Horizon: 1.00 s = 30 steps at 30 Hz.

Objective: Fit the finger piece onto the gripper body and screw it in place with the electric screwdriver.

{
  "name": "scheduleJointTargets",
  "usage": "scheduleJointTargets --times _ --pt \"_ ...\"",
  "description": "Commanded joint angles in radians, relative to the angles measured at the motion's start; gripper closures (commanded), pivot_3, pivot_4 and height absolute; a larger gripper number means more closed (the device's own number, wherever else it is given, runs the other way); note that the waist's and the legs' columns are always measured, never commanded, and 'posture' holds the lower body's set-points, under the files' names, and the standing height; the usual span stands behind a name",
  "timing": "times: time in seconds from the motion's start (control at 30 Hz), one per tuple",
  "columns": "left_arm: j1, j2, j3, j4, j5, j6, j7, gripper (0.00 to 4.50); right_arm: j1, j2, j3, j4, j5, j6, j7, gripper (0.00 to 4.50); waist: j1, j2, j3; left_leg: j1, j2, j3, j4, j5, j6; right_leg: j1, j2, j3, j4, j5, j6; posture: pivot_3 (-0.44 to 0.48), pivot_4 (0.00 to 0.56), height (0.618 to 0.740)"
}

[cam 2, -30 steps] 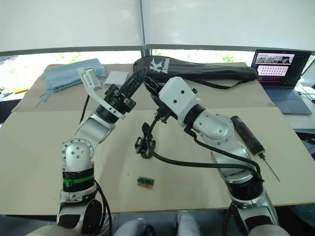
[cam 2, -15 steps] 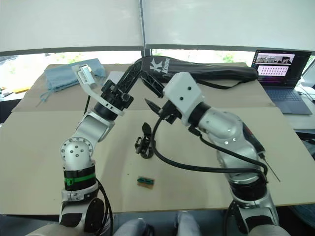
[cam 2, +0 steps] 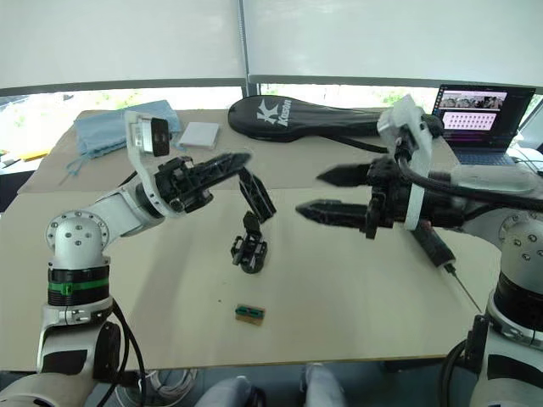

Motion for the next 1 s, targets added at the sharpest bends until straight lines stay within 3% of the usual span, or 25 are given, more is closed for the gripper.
scheduleJointTargets --times 0.03,0.27,0.6,1.0 --pt "-0.039 0.033 -0.046 -0.014 0.020 0.042 -0.130 4.50 -0.041 0.039 -0.005 0.014 0.114 0.119 -0.084 0.08 0.001 0.000 0.000 0.000 0.000 0.000 0.000 0.000 0.000 0.000 -0.001 0.000 0.000 0.000 0.000 0.000 0.150 0.740" --pt "-0.047 0.030 -0.106 -0.026 0.088 0.047 -0.215 4.50 -0.035 0.104 0.074 0.090 0.421 0.112 -0.337 0.08 0.004 0.000 0.000 -0.001 -0.002 0.000 0.000 0.000 0.000 -0.001 -0.003 -0.001 0.000 0.000 0.000 0.000 0.150 0.740" --pt "-0.039 0.003 -0.118 -0.055 0.102 0.072 -0.231 4.50 0.010 -0.054 0.346 0.076 0.858 -0.163 -0.697 0.08 0.002 -0.001 0.001 -0.001 -0.002 0.000 0.000 0.000 0.000 -0.002 -0.004 -0.002 0.000 0.000 0.000 0.000 0.150 0.740" --pt "-0.021 -0.001 -0.140 -0.087 0.121 0.075 -0.238 4.50 0.031 -0.124 0.438 0.024 0.892 -0.291 -0.720 0.08 0.011 -0.001 0.002 -0.004 -0.001 0.000 0.000 0.000 0.000 -0.002 -0.004 -0.002 -0.001 0.000 0.001 0.000 0.150 0.740"
